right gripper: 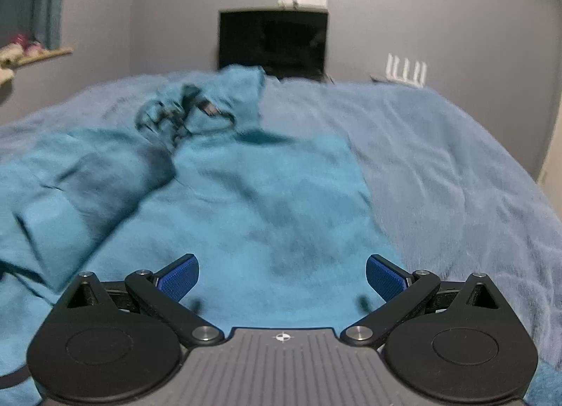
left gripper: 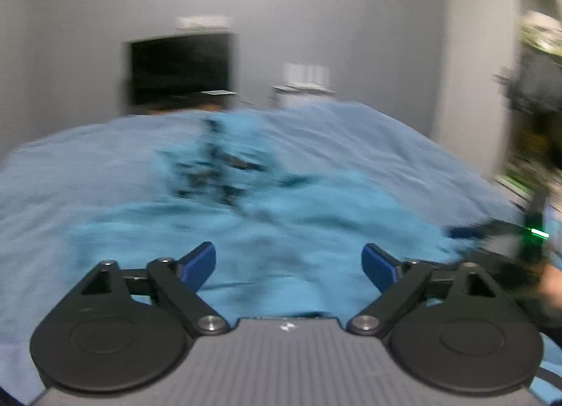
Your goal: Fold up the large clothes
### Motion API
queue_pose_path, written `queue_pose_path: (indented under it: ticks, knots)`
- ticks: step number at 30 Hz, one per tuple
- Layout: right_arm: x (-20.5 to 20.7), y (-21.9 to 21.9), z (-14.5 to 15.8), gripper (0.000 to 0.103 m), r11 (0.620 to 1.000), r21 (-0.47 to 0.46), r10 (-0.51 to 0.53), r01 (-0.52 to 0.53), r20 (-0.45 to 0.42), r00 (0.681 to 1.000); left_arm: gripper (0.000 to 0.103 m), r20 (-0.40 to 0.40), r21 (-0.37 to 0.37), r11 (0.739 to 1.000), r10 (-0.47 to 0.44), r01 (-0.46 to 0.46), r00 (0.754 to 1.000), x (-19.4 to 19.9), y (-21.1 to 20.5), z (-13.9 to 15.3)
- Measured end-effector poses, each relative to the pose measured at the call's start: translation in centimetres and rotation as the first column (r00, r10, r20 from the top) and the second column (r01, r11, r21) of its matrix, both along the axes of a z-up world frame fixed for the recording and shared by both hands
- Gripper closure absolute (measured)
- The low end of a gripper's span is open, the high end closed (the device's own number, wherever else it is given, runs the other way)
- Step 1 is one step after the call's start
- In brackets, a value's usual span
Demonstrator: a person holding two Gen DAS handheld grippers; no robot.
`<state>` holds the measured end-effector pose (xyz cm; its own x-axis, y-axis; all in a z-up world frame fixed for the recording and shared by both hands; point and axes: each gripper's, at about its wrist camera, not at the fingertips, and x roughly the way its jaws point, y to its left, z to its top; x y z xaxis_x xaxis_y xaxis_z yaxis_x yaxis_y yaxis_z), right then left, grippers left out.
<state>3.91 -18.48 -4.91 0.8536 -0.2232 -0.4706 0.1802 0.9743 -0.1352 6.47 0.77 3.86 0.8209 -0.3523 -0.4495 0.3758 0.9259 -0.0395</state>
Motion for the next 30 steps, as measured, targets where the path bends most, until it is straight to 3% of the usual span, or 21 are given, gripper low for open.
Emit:
queue_pose_path:
  ticks: [3,6,8,10,13,15,18,22,23,24,25,27,30]
  knots:
    - [-1.3,1.5,1.5,0.001,0.996,-0.015,0.088,-0.087,0.046,0.995,0.011,-0.034,0.004,0.985,0.17,-0.17,0.985,0.3,4.3,0.3]
    - [-1.3,3.7,3.3,0.001,0.98,-0.06,0.193,-0.19,0.056,0.98,0.011,-0.117,0.022,0.946,0.322,-0.322,0.939,1.6,7.8,-0.7]
    - [-0.7,5.7,4.3,0.001,0.961,-0.114,0.255,-0.25,0.032,0.966,0.011,-0.184,-0.003,0.923,0.377,-0.384,0.908,3.0,9.6,-1.7]
    - [0.3,8.4,5.0,0.001,0.93,-0.187,0.323,-0.317,-0.001,0.946,0.011,-0.252,-0.001,0.903,0.416,-0.431,0.873,4.2,11.0,-3.3]
    - [2.1,13.3,4.6,0.003,0.85,-0.313,0.41,-0.423,-0.111,0.905,0.011,-0.347,0.08,0.884,0.457,-0.46,0.819,6.1,11.9,-6.1]
    - [3.4,16.3,3.4,0.008,0.793,-0.372,0.442,-0.481,-0.192,0.876,0.011,-0.401,0.096,0.879,0.464,-0.467,0.79,7.4,12.5,-8.1]
    - [5.2,19.6,1.0,0.014,0.736,-0.422,0.448,-0.529,-0.281,0.849,0.011,-0.412,0.064,0.877,0.458,-0.477,0.788,7.7,13.3,-9.1]
    - [6.8,22.3,-1.9,0.021,0.638,-0.566,0.412,-0.522,-0.322,0.852,0.011,-0.386,0.055,0.881,0.452,-0.469,0.804,7.8,13.7,-9.1]
    - [7.0,22.6,-2.5,0.028,0.612,-0.598,0.407,-0.517,-0.322,0.854,0.011,-0.385,0.054,0.883,0.449,-0.465,0.807,7.9,13.7,-9.0]
    - [7.1,22.7,-2.8,0.054,0.597,-0.617,0.406,-0.513,-0.318,0.856,0.011,-0.385,0.053,0.886,0.444,-0.461,0.809,7.9,13.8,-9.2]
    - [7.2,22.6,-2.7,0.082,0.609,-0.609,0.406,-0.508,-0.311,0.86,0.011,-0.386,0.051,0.888,0.44,-0.457,0.811,7.8,13.7,-8.7]
    - [7.6,21.4,-1.6,0.089,0.7,-0.526,0.409,-0.483,-0.259,0.875,0.011,-0.385,0.044,0.889,0.435,-0.455,0.814,7.8,13.8,-8.5]
    - [7.1,17.9,1.1,0.092,0.839,-0.393,0.364,-0.376,-0.107,0.925,0.011,-0.387,0.04,0.891,0.431,-0.452,0.815,8.3,13.5,-8.8]
